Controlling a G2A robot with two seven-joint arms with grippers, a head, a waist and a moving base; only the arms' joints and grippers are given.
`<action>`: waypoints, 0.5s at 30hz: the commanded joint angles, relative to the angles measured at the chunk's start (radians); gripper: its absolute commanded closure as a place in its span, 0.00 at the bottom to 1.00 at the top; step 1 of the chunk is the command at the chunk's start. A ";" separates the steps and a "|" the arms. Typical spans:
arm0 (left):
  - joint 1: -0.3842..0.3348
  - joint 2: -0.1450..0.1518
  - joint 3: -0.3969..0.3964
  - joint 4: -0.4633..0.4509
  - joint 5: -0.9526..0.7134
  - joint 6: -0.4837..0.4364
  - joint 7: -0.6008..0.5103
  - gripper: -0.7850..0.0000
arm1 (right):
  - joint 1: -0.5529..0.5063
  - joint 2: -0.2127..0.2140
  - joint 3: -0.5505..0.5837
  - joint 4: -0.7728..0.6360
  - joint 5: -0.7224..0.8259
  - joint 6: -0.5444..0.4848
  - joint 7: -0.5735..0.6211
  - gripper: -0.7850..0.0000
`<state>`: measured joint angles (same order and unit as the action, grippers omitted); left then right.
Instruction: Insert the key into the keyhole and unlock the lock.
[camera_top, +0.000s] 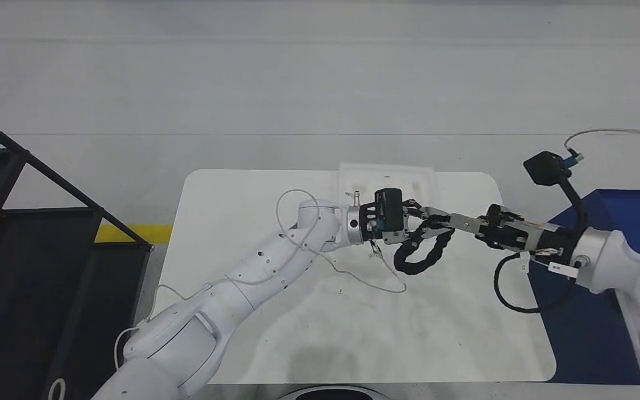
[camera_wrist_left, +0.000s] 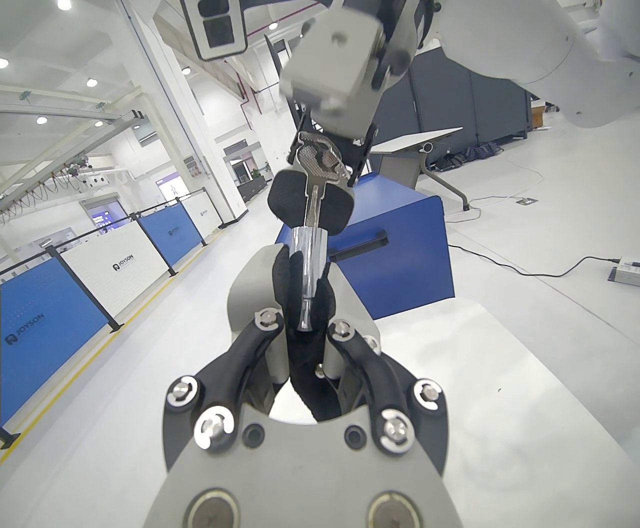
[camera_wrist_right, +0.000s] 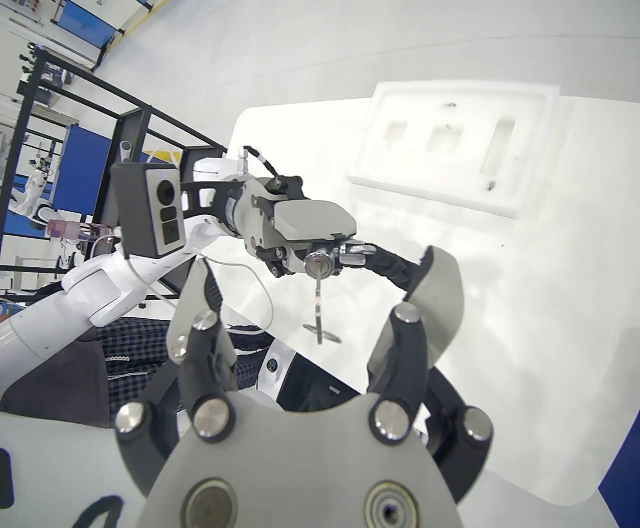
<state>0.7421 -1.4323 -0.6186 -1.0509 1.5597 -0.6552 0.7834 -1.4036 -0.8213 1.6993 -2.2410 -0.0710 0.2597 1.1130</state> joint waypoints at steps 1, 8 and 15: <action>0.001 -0.001 -0.003 0.004 -0.008 -0.002 0.004 1.00 | 0.005 0.001 0.010 -0.003 0.014 -0.049 -0.004 0.00; 0.006 0.000 -0.028 -0.008 -0.050 -0.051 -0.038 1.00 | 0.008 0.012 0.056 -0.019 -0.079 -0.399 0.021 0.00; 0.022 0.012 -0.069 -0.052 -0.120 -0.141 -0.151 1.00 | -0.022 0.021 0.070 -0.018 -0.152 -0.654 0.039 0.00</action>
<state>0.7606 -1.4223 -0.6820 -1.0975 1.4499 -0.7877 0.6471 -1.4243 -0.8010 1.7691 -2.2589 -0.2193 -0.3770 1.1520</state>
